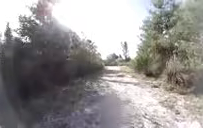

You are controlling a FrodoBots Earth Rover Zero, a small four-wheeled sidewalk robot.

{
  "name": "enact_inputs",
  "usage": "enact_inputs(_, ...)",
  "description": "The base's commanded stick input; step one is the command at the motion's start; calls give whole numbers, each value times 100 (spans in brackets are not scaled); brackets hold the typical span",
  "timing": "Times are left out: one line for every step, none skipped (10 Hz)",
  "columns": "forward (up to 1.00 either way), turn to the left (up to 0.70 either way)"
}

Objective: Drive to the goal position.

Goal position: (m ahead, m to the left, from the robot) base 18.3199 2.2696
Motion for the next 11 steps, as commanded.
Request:
enact_inputs(85, -1)
enact_inputs(85, -34)
enact_inputs(85, -34)
enact_inputs(85, 0)
enact_inputs(85, 0)
enact_inputs(85, 0)
enact_inputs(85, 0)
enact_inputs(85, 0)
enact_inputs(85, 0)
enact_inputs(85, 0)
enact_inputs(85, 0)
